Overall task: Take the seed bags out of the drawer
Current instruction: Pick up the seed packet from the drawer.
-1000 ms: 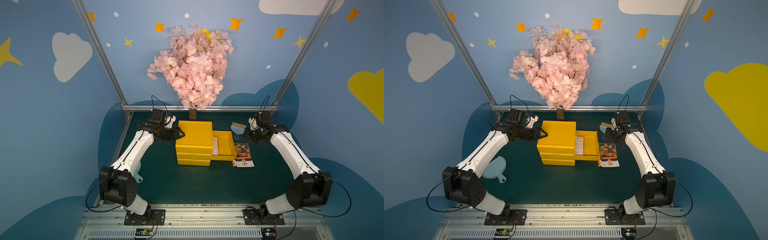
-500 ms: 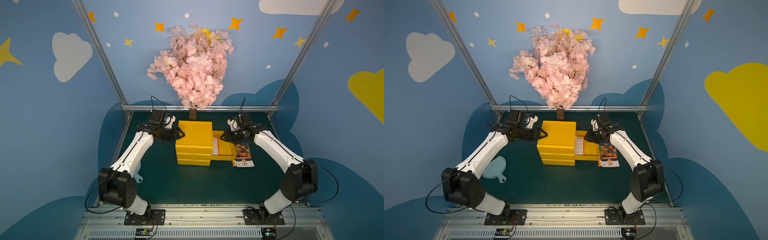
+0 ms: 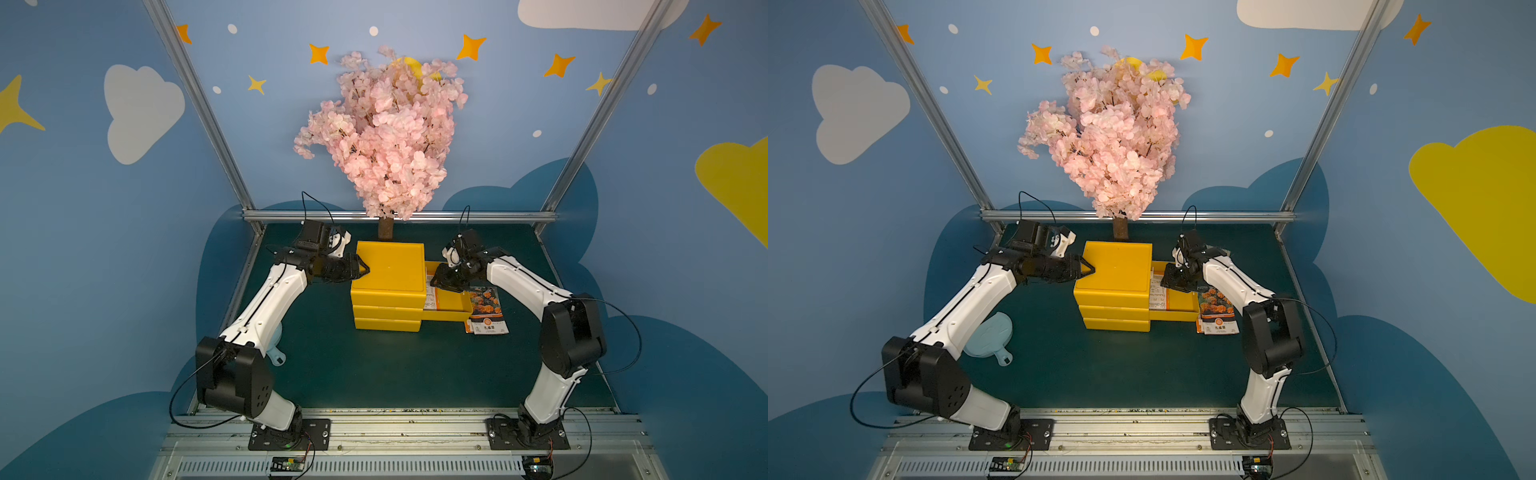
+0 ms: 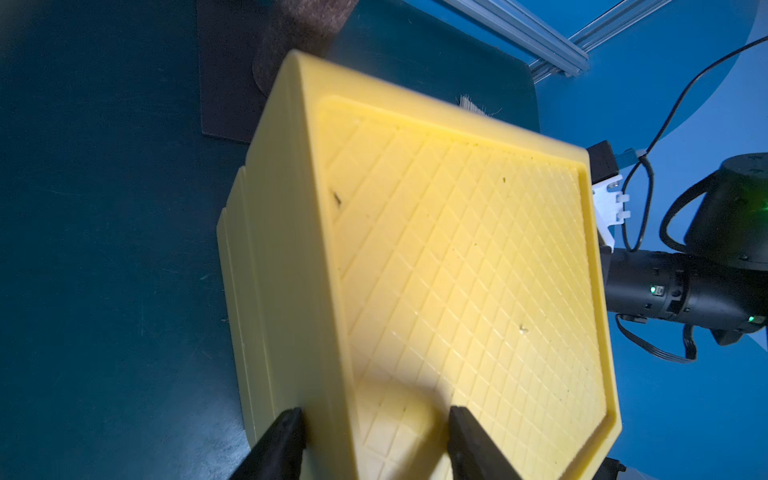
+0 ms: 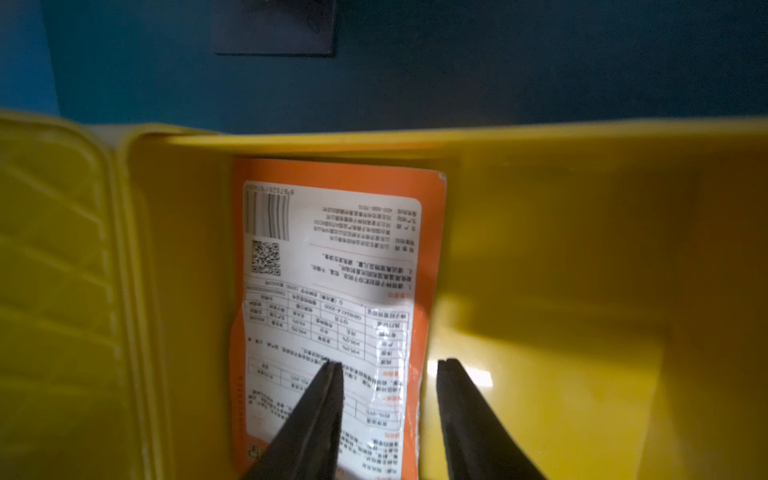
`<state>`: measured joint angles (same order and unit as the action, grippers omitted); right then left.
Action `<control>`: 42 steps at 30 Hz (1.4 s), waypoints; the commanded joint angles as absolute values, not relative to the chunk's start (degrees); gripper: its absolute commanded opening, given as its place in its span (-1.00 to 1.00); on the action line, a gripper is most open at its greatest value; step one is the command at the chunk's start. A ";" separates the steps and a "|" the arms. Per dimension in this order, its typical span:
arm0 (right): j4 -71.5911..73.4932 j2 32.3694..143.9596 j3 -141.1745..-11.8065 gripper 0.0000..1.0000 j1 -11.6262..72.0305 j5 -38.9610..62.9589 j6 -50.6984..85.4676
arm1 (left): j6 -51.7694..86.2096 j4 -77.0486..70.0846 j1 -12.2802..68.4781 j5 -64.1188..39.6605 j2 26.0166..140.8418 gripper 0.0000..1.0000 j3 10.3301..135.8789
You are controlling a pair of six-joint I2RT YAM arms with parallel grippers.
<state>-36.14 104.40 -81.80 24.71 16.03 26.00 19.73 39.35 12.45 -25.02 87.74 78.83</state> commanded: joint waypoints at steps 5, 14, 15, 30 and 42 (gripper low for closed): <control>-34.72 106.17 -82.63 -0.15 24.99 15.71 26.63 | 18.72 44.12 13.43 -23.74 88.44 0.14 76.64; -33.20 107.22 -82.07 -0.26 25.02 16.87 27.50 | 18.55 44.27 13.35 -23.90 88.84 0.14 76.82; -32.97 107.36 -81.96 -0.27 24.97 17.05 27.67 | 18.52 44.21 13.35 -23.91 88.82 0.14 76.90; -28.79 108.81 -81.12 -0.75 24.76 21.63 31.27 | 18.08 44.52 13.28 -23.82 88.78 0.14 76.90; -30.12 104.13 -80.77 -1.00 22.69 22.90 31.58 | 18.19 44.57 13.35 -23.73 88.94 0.14 77.17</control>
